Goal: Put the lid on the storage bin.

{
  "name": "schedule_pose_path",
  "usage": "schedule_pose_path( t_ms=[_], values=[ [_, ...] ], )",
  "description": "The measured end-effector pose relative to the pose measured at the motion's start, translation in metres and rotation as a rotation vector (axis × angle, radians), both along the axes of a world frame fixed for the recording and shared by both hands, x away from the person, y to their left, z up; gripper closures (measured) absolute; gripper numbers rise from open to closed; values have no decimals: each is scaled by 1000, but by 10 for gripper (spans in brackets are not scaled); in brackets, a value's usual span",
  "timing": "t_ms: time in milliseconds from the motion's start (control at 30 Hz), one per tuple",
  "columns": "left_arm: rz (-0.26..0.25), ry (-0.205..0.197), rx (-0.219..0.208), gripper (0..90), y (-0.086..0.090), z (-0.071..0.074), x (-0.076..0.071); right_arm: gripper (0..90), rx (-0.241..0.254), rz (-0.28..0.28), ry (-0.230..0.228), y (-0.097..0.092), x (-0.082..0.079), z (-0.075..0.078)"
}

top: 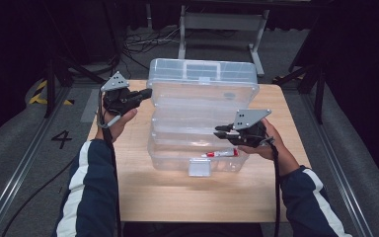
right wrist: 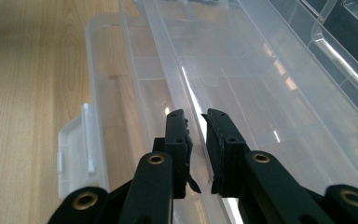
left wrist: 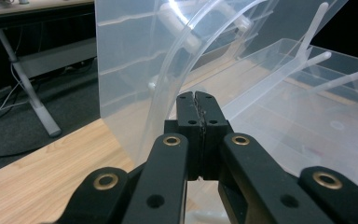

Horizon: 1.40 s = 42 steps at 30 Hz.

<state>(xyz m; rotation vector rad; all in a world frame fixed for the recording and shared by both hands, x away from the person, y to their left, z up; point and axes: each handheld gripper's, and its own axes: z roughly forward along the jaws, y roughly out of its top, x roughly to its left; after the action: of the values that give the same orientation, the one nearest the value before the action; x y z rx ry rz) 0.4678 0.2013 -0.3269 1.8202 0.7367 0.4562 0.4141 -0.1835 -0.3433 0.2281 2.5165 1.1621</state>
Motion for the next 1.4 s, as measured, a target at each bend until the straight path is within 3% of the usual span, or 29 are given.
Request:
schedule_pose_path(
  t_ms=[200,367,433,667,800,1133,1400],
  values=[
    [2,-22,38,900,-3,0,-9,769,-17,18,7,-1,-3,0],
    [-6,-33,38,900,-5,0,-14,762,-15,5,13,-4,-5,-1],
    [-4,-39,60,900,-7,0,-16,759,-18,-8,14,-8,-6,-1],
    [-13,-53,64,900,-7,-1,-27,784,-4,-46,13,-25,-12,1],
    [-31,-61,43,900,-3,-1,-35,797,0,-48,15,-29,-14,2],
    [-46,-53,57,900,-2,-7,-44,801,-16,-39,17,-28,-17,-1],
    [-54,-52,86,900,-2,-13,-50,794,4,-54,21,-39,-22,0]
  ],
)
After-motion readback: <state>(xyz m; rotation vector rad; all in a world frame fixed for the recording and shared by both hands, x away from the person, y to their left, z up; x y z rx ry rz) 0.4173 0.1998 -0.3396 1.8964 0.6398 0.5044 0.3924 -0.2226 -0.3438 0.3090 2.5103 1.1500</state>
